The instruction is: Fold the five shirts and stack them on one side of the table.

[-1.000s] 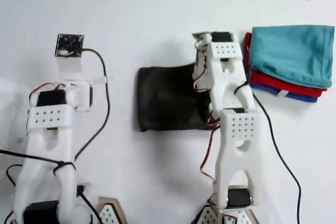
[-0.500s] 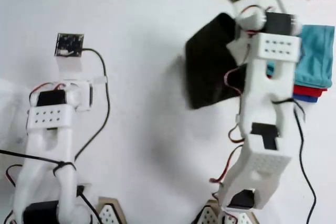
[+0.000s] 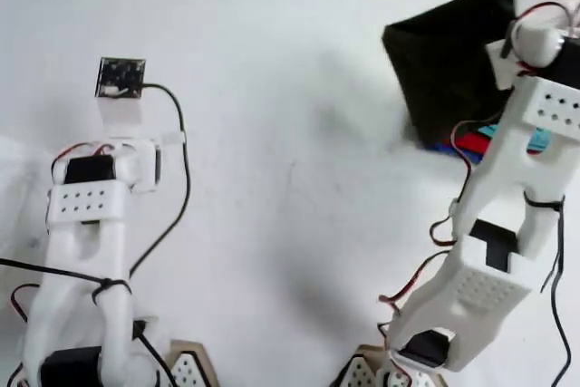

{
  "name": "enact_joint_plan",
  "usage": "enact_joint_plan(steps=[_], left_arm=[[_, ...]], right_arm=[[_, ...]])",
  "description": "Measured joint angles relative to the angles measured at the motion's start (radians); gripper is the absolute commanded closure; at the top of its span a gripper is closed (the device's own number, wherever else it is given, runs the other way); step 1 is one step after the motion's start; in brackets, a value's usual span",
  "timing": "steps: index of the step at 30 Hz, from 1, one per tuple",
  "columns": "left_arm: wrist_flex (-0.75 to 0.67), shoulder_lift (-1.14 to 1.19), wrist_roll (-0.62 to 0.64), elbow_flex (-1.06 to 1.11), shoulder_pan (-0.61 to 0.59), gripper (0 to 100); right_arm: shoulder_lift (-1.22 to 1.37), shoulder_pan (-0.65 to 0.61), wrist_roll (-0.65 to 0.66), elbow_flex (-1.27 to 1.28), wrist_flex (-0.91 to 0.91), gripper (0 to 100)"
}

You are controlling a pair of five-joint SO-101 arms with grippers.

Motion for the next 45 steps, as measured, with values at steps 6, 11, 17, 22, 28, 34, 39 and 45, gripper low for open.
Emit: enact_joint_plan(steps=[6,11,17,22,28,34,39,45], left_arm=[[0.000,0.000,0.000,0.000,0.000,98],[0.000,0.000,0.000,0.000,0.000,98],[0.000,0.000,0.000,0.000,0.000,98],[0.000,0.000,0.000,0.000,0.000,98],[0.000,-0.002,0.000,0.049,0.000,98],[0.000,-0.006,0.000,0.054,0.000,98],[0.000,-0.006,0.000,0.054,0.000,98],[0.000,-0.006,0.000,0.054,0.000,98]], right_arm=[[0.140,0.083,-0.005,-0.002,-0.107,98.1],[0.284,0.137,-0.005,-0.002,-0.222,98.1],[0.390,0.170,-0.006,0.000,-0.348,98.1],[0.477,0.181,-0.006,0.000,-0.437,98.1],[0.546,0.222,-0.006,0.000,-0.500,98.1],[0.549,0.247,-0.006,0.000,-0.500,98.1],[0.549,0.249,-0.006,0.000,-0.499,91.4],[0.549,0.244,-0.011,-0.060,-0.387,84.0]])
